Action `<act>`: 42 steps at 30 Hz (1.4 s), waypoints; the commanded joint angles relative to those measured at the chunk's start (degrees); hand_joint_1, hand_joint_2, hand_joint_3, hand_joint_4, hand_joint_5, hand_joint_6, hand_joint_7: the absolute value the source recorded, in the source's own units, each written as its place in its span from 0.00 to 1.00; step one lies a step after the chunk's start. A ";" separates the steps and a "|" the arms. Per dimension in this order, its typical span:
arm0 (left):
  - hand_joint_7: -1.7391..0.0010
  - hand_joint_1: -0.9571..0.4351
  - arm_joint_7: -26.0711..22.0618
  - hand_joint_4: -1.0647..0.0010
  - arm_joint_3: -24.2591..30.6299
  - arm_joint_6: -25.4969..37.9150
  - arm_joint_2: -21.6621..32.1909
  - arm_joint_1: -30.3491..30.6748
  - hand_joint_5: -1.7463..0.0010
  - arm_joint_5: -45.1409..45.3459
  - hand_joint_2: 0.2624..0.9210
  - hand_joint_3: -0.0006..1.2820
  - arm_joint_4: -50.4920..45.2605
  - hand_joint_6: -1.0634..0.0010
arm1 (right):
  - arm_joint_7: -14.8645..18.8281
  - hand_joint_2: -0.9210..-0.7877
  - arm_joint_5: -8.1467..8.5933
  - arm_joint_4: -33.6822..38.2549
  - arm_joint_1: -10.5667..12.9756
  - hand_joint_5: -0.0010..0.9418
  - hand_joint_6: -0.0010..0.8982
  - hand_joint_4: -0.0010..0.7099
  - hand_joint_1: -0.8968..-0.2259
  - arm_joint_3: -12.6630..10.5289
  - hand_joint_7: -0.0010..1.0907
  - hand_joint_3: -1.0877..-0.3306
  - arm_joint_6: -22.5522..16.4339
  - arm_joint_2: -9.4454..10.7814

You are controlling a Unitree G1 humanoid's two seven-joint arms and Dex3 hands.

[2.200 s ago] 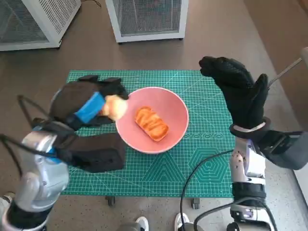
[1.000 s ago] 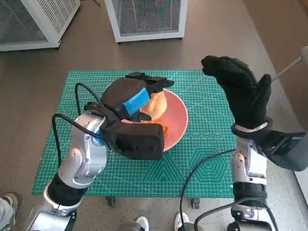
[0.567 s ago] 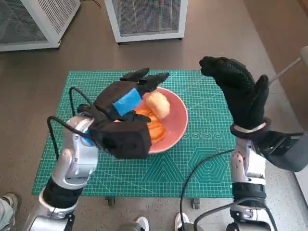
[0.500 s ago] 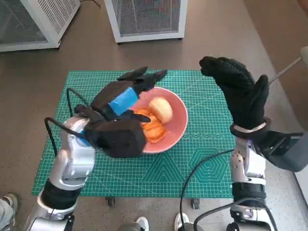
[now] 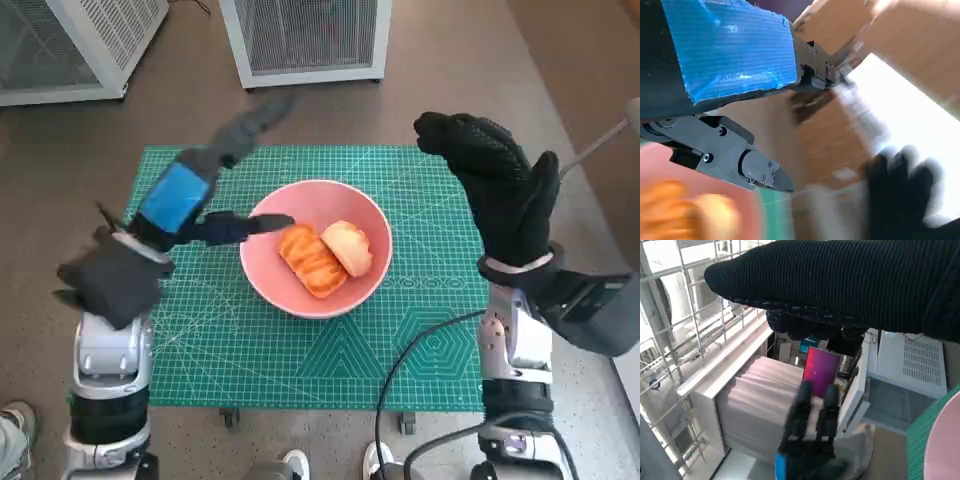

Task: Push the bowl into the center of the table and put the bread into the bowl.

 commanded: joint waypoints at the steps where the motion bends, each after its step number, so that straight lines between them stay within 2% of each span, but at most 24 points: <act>1: 0.96 0.27 2.61 0.80 2.36 -3.34 -2.99 1.56 0.97 -5.16 1.00 0.18 1.60 0.70 | -1.38 0.00 -0.87 -1.48 -0.43 0.00 0.09 0.27 0.40 0.46 0.33 0.55 1.59 -0.17; 6: 0.96 0.25 4.19 0.74 3.54 -6.23 -5.14 2.41 0.96 -9.30 1.00 0.22 2.11 0.69 | -2.56 0.00 -1.40 -2.68 -1.18 0.00 0.09 0.27 0.41 0.85 0.33 0.55 2.04 0.03; 12: 0.96 0.23 4.29 0.71 3.07 -9.18 -5.15 2.01 0.96 -10.56 1.00 0.22 3.02 0.68 | -3.46 0.00 -1.79 -3.18 -2.58 0.01 0.09 0.29 0.41 1.16 0.34 0.55 2.33 0.24; 26: 0.97 0.20 1.27 0.73 2.61 -16.22 -1.94 -1.04 0.99 -11.19 1.00 0.28 7.43 0.70 | -4.17 0.00 -3.38 -1.29 -5.48 0.01 0.10 0.30 0.37 2.10 0.34 0.61 1.92 0.26; 42: 0.97 0.18 2.62 0.73 0.42 -16.78 -1.57 -2.53 0.99 -10.06 1.00 0.30 7.01 0.71 | -4.51 0.00 -4.75 -1.26 -6.25 0.01 0.13 0.31 0.35 2.20 0.32 0.63 1.56 -0.39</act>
